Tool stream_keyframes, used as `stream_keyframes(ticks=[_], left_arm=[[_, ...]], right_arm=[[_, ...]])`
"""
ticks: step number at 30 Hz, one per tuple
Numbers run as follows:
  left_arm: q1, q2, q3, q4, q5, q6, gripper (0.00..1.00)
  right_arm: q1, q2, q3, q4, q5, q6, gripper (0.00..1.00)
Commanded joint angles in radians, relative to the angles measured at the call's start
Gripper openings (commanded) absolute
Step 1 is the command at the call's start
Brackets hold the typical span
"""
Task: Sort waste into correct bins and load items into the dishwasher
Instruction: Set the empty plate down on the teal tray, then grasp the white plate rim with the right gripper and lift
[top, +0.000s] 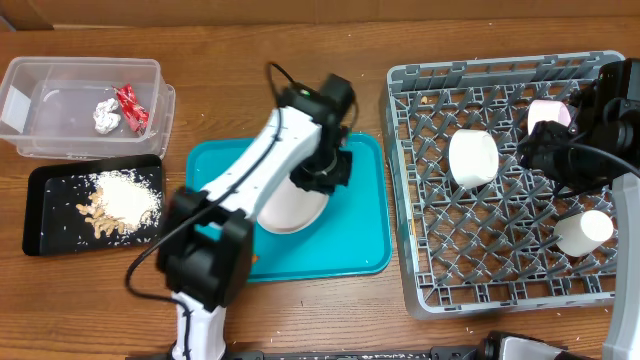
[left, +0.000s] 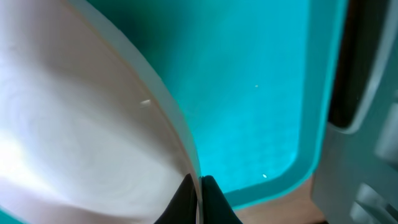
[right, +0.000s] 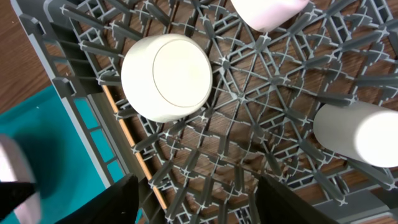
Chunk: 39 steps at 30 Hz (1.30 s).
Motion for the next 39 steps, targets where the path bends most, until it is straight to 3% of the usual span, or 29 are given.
stream_keyframes(ticks=[1,2,5,7,9,11,16,20,29,33,39], left_arm=[[-0.014,0.023,-0.001,-0.001,-0.031,-0.064,0.08],[-0.014,0.023,-0.001,-0.001,-0.031,-0.064,0.17],[-0.003,0.008,0.011,-0.011,-0.032,-0.037,0.79],[0.014,-0.006,0.030,-0.032,-0.032,-0.017,0.92],[0.050,-0.035,0.066,-0.074,-0.059,-0.012,0.94],[0.094,-0.074,0.095,-0.111,-0.098,-0.012,0.95],[0.252,-0.216,0.124,-0.164,-0.163,-0.041,1.00],[0.425,-0.322,0.124,-0.181,-0.157,-0.094,1.00],[0.766,-0.395,0.124,-0.214,-0.151,-0.169,1.00],[0.824,-0.393,0.124,-0.217,-0.153,-0.169,1.00],[0.830,-0.393,0.124,-0.212,-0.163,-0.169,1.00]], right_arm=[[-0.003,-0.009,0.015,0.002,0.005,-0.004,0.63],[-0.003,-0.009,0.015,0.002,0.005,-0.004,0.63],[-0.003,-0.009,0.015,0.003,0.004,-0.004,0.66],[-0.003,-0.009,0.015,0.003,-0.001,-0.004,0.75],[-0.003,-0.009,0.015,0.020,-0.049,-0.004,0.96],[-0.003,-0.009,0.015,0.047,-0.102,-0.027,1.00],[0.006,-0.009,0.015,0.140,-0.309,-0.076,1.00],[0.098,-0.008,0.015,0.226,-0.417,-0.071,0.93],[0.572,0.101,0.015,0.379,-0.153,0.023,0.93],[0.708,0.247,0.015,0.425,-0.102,0.064,0.93],[0.774,0.473,0.015,0.475,-0.098,0.140,0.88]])
